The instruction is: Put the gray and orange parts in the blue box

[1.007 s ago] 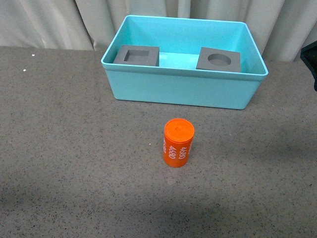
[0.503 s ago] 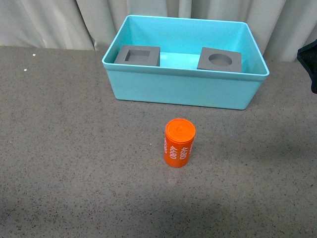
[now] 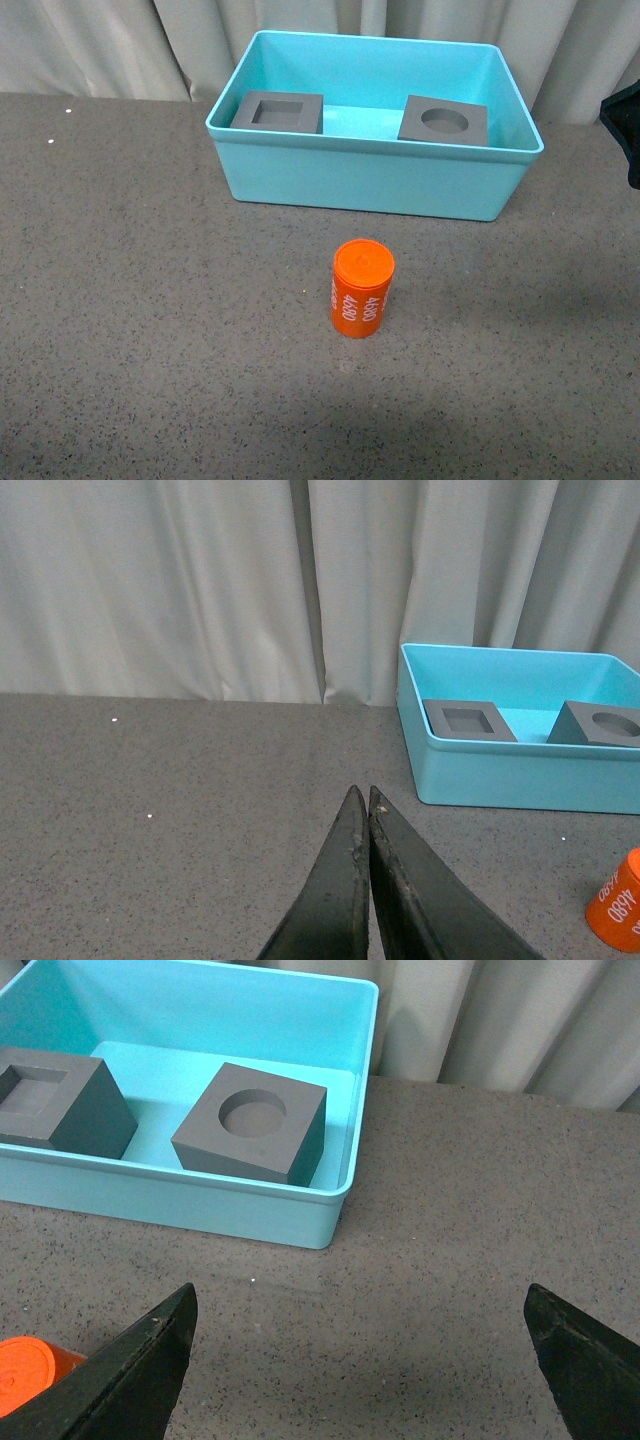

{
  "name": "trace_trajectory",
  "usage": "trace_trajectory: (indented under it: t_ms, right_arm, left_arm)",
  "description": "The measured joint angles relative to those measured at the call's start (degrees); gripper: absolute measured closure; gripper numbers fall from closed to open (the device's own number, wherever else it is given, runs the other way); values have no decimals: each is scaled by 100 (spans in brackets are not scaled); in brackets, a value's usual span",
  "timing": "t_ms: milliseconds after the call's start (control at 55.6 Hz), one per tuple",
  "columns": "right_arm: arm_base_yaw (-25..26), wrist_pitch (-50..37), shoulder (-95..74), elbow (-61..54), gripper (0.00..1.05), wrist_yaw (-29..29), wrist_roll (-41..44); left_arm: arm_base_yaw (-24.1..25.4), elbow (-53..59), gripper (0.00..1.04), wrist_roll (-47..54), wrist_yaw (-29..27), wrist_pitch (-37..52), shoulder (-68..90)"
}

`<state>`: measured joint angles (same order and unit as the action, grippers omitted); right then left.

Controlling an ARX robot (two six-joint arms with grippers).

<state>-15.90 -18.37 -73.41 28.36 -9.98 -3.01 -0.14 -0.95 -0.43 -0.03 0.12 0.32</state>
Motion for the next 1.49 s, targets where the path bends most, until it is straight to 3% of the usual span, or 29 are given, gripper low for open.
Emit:
trace_trajectory:
  t_ms: [36, 252, 396, 521, 611, 701, 881, 1169, 1492]
  right_arm:
    - [0, 0, 0, 0, 10, 0, 0]
    - [0, 0, 0, 0, 10, 0, 0]
    - [0, 0, 0, 0, 10, 0, 0]
    - [0, 0, 0, 0, 10, 0, 0]
    - [-94, -730, -70, -188, 10, -299, 350]
    - [-245, -1106, -168, -216, 10, -149, 857]
    - [-901, 4, -1069, 494, 10, 452, 1080]
    - [-1416, 1567, -2253, 1888, 10, 979, 741]
    - [-1672, 1937, -3327, 2562, 10, 1113, 437]
  left_arm:
    - [0, 0, 99, -2, 0, 0, 0]
    - [0, 0, 52, -2, 0, 0, -4]
    - [0, 0, 31, 0, 0, 0, -4]
    - [0, 0, 5, 4, 0, 0, -4]
    - [0, 0, 7, 13, 0, 0, -4]
    - [0, 0, 7, 15, 0, 0, -4]
    - [0, 0, 7, 15, 0, -4, -4]
    - [0, 0, 7, 15, 0, -4, -4]
    - [0, 0, 7, 15, 0, -7, -4]
